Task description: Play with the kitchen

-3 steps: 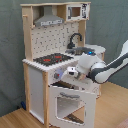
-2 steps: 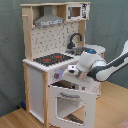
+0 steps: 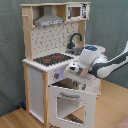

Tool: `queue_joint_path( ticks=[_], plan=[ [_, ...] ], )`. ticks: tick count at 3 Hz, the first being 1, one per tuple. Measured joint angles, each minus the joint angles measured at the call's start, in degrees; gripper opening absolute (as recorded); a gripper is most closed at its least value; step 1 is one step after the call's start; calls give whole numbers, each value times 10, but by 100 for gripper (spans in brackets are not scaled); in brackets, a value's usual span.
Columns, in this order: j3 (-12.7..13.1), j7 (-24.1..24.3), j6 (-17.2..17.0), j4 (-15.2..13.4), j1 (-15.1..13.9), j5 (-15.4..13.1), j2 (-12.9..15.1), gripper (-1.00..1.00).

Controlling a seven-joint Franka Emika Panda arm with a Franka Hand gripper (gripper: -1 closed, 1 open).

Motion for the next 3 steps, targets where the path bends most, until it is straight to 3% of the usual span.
queue_joint_path(
  ticks=[1, 3],
  plan=[
    [-9, 6, -7, -1, 7, -2, -2, 100],
    [-74, 56, -70, -3, 54, -16, -33, 100]
  ],
)
